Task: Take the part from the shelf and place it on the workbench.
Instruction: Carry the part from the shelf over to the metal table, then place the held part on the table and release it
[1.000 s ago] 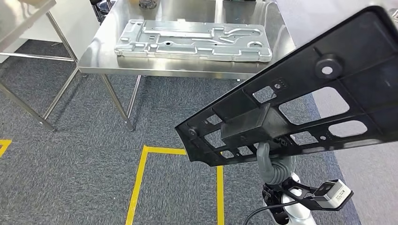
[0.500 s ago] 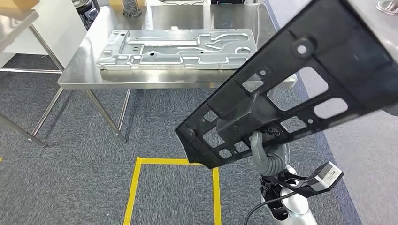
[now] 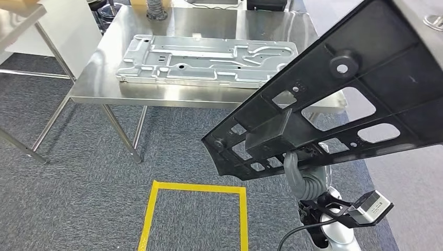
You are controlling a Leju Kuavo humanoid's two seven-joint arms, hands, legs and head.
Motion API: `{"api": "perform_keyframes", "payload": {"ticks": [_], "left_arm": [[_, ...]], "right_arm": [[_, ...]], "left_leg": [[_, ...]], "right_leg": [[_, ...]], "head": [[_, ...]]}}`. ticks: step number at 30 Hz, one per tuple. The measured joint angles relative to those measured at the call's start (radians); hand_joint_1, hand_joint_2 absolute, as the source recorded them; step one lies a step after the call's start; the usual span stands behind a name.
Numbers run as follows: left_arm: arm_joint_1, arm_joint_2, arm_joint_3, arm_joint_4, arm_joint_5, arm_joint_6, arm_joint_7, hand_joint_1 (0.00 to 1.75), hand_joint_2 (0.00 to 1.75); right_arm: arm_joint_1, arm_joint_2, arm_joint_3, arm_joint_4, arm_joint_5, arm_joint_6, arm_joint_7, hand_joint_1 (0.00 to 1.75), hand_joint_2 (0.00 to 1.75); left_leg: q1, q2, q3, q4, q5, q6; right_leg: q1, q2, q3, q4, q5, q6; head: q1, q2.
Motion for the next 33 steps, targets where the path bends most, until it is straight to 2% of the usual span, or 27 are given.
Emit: {"api": "perform_keyframes", "payload": {"ticks": [1,2,3,4,6,7,8,9,11,12,13,14,15,17,18,19,21,22,23,25,27,28,29,30,31,32,33], "left_arm": [[-0.001,-0.002,-0.001,0.0,0.0,-0.001,0.0,0.0,1.75],[-0.003,-0.004,-0.002,0.0,0.0,-0.002,-0.001,0.0,1.75],[-0.005,-0.005,-0.003,0.0,0.0,-0.004,-0.002,0.0,1.75],[-0.005,-0.007,-0.004,0.0,0.0,-0.006,-0.002,0.0,1.75],[-0.006,-0.005,-0.005,0.0,0.0,-0.008,-0.002,0.0,1.75],[-0.006,-0.004,-0.006,0.0,-0.001,-0.008,-0.002,0.0,1.75],[-0.007,-0.004,-0.006,0.0,0.0,-0.008,-0.002,0.0,1.75],[-0.009,-0.003,-0.006,0.0,0.0,-0.008,-0.002,0.0,1.75],[-0.011,-0.003,-0.007,0.0,0.0,-0.008,-0.002,0.0,1.75],[-0.011,-0.003,-0.007,0.0,0.0,-0.008,-0.002,0.0,1.75],[-0.01,-0.002,-0.007,0.0,0.0,-0.008,-0.002,0.0,1.75],[-0.008,-0.002,-0.007,0.0,0.0,-0.008,-0.001,0.0,1.75],[-0.007,-0.002,-0.007,0.0,0.0,-0.008,-0.001,0.0,1.75],[-0.003,0.0,-0.007,0.0,0.0,-0.007,-0.001,0.0,1.75],[-0.003,0.0,-0.007,0.0,0.001,-0.007,-0.001,0.0,1.75],[-0.003,0.0,-0.008,0.001,0.001,-0.007,0.0,0.0,1.75],[-0.003,0.001,-0.01,0.001,0.001,-0.006,0.0,0.0,1.75],[-0.004,0.001,-0.011,0.001,0.001,-0.006,-0.001,0.0,1.75],[-0.004,0.001,-0.012,0.001,0.001,-0.006,-0.001,0.0,1.75],[-0.006,0.002,-0.015,0.001,0.001,-0.004,-0.001,0.0,1.75],[-0.007,0.005,-0.02,0.001,0.0,-0.003,-0.002,0.0,1.75],[-0.007,0.005,-0.023,0.001,-0.001,-0.003,-0.002,0.0,1.75],[-0.007,0.005,-0.026,0.001,-0.002,-0.003,-0.002,0.0,1.75],[-0.006,0.005,-0.028,0.001,-0.002,-0.003,-0.002,0.0,1.75],[-0.006,0.005,-0.03,0.001,-0.003,-0.003,-0.002,0.0,1.75],[-0.007,0.005,-0.031,0.001,-0.003,-0.003,-0.002,0.0,1.75],[-0.007,0.004,-0.031,0.001,-0.003,-0.003,-0.002,0.0,1.75]], "right_arm": [[0.001,-0.004,-0.002,-0.001,0.0,0.002,0.0,1.75,1.75],[0.002,-0.007,-0.005,-0.001,-0.002,0.006,-0.001,1.75,1.75],[0.002,-0.01,-0.007,-0.001,-0.005,0.013,-0.002,1.75,1.75],[0.002,-0.012,-0.008,-0.002,-0.01,0.019,-0.003,1.75,1.75],[-0.001,-0.014,-0.01,-0.006,-0.016,0.029,-0.007,1.75,1.75],[-0.003,-0.014,-0.01,-0.008,-0.017,0.031,-0.008,1.75,1.75],[-0.005,-0.015,-0.01,-0.008,-0.015,0.03,-0.009,1.75,1.75],[-0.006,-0.015,-0.01,-0.009,-0.01,0.025,-0.011,1.75,1.75],[-0.007,-0.015,-0.01,-0.009,0.006,0.01,-0.017,1.75,1.75],[-0.007,-0.014,-0.009,-0.009,0.014,0.004,-0.02,1.75,1.75],[-0.007,-0.014,-0.009,-0.009,0.019,-0.001,-0.022,1.75,1.75],[-0.007,-0.014,-0.009,-0.009,0.022,-0.003,-0.022,1.75,1.75],[-0.007,-0.014,-0.009,-0.009,0.026,-0.007,-0.023,1.75,1.75],[-0.006,-0.014,-0.009,-0.009,0.04,-0.022,-0.027,1.75,1.75],[-0.006,-0.014,-0.009,-0.011,0.05,-0.033,-0.031,1.75,1.75],[-0.005,-0.014,-0.009,-0.014,0.058,-0.044,-0.035,1.75,1.75],[-0.006,-0.013,-0.009,-0.027,0.064,-0.056,-0.044,1.75,1.75],[-0.006,-0.013,-0.009,-0.033,0.064,-0.059,-0.047,1.75,1.75],[-0.008,-0.013,-0.01,-0.038,0.063,-0.061,-0.051,1.75,1.75],[-0.011,-0.013,-0.01,-0.047,0.06,-0.062,-0.06,1.75,1.75],[-0.013,-0.011,-0.011,-0.052,0.053,-0.066,-0.076,1.75,1.75],[-0.015,-0.009,-0.011,-0.055,0.049,-0.069,-0.084,1.75,1.75],[-0.017,-0.007,-0.013,-0.058,0.046,-0.071,-0.089,1.75,1.75],[-0.019,-0.006,-0.014,-0.06,0.044,-0.073,-0.092,1.75,1.75],[-0.021,-0.005,-0.016,-0.063,0.043,-0.074,-0.094,1.75,1.75],[-0.022,-0.004,-0.018,-0.065,0.043,-0.074,-0.095,1.75,1.75],[-0.023,-0.004,-0.019,-0.066,0.042,-0.075,-0.095,1.75,1.75]], "left_leg": [[-0.001,-0.006,0.01,0.0,-0.009,-0.001],[-0.001,-0.011,0.019,-0.003,-0.016,-0.003],[0.0,-0.017,0.025,-0.007,-0.022,-0.007],[0.0,-0.021,0.03,-0.009,-0.023,-0.012],[-0.001,-0.024,0.038,0.0,-0.015,-0.022],[-0.002,-0.017,0.032,0.025,-0.008,-0.027],[-0.002,-0.009,0.013,0.065,-0.008,-0.031],[-0.001,0.0,-0.021,0.122,-0.019,-0.036],[0.004,0.012,-0.102,0.239,-0.074,-0.046],[0.007,0.014,-0.136,0.274,-0.102,-0.052],[0.01,0.016,-0.156,0.278,-0.116,-0.057],[0.013,0.018,-0.161,0.251,-0.106,-0.061],[0.016,0.019,-0.155,0.196,-0.07,-0.064],[0.019,0.023,-0.135,0.071,0.041,-0.065],[0.018,0.025,-0.129,0.031,0.081,-0.059],[0.016,0.026,-0.127,0.012,0.102,-0.052],[0.015,0.025,-0.117,0.006,0.096,-0.034],[0.016,0.024,-0.108,0.002,0.092,-0.027],[0.017,0.023,-0.097,-0.001,0.087,-0.021],[0.017,0.022,-0.077,-0.005,0.072,-0.013],[0.016,0.021,-0.057,-0.006,0.053,-0.01],[0.015,0.02,-0.044,-0.006,0.041,-0.011],[0.015,0.019,-0.027,-0.006,0.028,-0.012],[0.014,0.018,-0.008,-0.007,0.015,-0.014],[0.013,0.017,0.01,-0.008,0.001,-0.016],[0.011,0.017,0.027,-0.006,-0.014,-0.019],[0.009,0.016,0.04,-0.008,-0.027,-0.023]], "right_leg": [[0.003,0.01,0.015,-0.066,0.057,-0.01],[0.007,0.019,0.026,-0.119,0.098,-0.019],[0.011,0.026,0.035,-0.154,0.127,-0.028],[0.014,0.03,0.04,-0.17,0.137,-0.034],[0.012,0.026,0.062,-0.189,0.133,-0.044],[0.009,0.024,0.076,-0.199,0.131,-0.05],[0.006,0.021,0.091,-0.205,0.126,-0.053],[0.004,0.018,0.104,-0.209,0.12,-0.055],[0.003,0.013,0.125,-0.21,0.101,-0.058],[0.001,0.013,0.136,-0.21,0.09,-0.057],[0.0,0.012,0.149,-0.21,0.08,-0.055],[-0.002,0.013,0.164,-0.209,0.068,-0.053],[-0.005,0.013,0.179,-0.209,0.056,-0.049],[-0.006,0.013,0.206,-0.207,0.031,-0.038],[-0.005,0.013,0.213,-0.206,0.019,-0.031],[-0.004,0.013,0.219,-0.205,0.012,-0.024],[-0.004,0.012,0.225,-0.199,0.008,-0.01],[-0.005,0.009,0.22,-0.18,0.011,-0.005],[-0.007,0.006,0.202,-0.144,0.011,-0.002],[-0.009,0.0,0.128,-0.026,-0.015,0.006],[-0.01,-0.001,0.038,0.083,-0.07,0.01],[-0.01,-0.001,0.008,0.102,-0.09,0.01],[-0.009,-0.001,-0.007,0.089,-0.091,0.008],[-0.008,-0.001,-0.007,0.046,-0.068,0.002],[-0.005,-0.003,0.0,-0.016,-0.017,-0.006],[-0.001,-0.003,0.007,-0.078,0.05,-0.016],[0.004,-0.004,0.013,-0.124,0.103,-0.024]], "head": [[-0.001,0.0],[-0.003,0.0],[-0.004,0.0],[-0.006,0.0],[-0.006,0.0],[-0.007,0.0],[-0.01,0.0],[-0.012,0.0],[-0.017,0.0],[-0.016,0.0],[-0.017,0.0],[-0.017,0.0],[-0.017,0.0],[-0.017,0.0],[-0.018,0.0],[-0.018,0.0],[-0.018,0.0],[-0.018,0.0],[-0.017,0.0],[-0.015,0.0],[-0.015,0.0],[-0.015,0.0],[-0.015,0.0],[-0.015,0.0],[-0.015,0.0],[-0.015,0.0],[-0.016,0.0]]}}
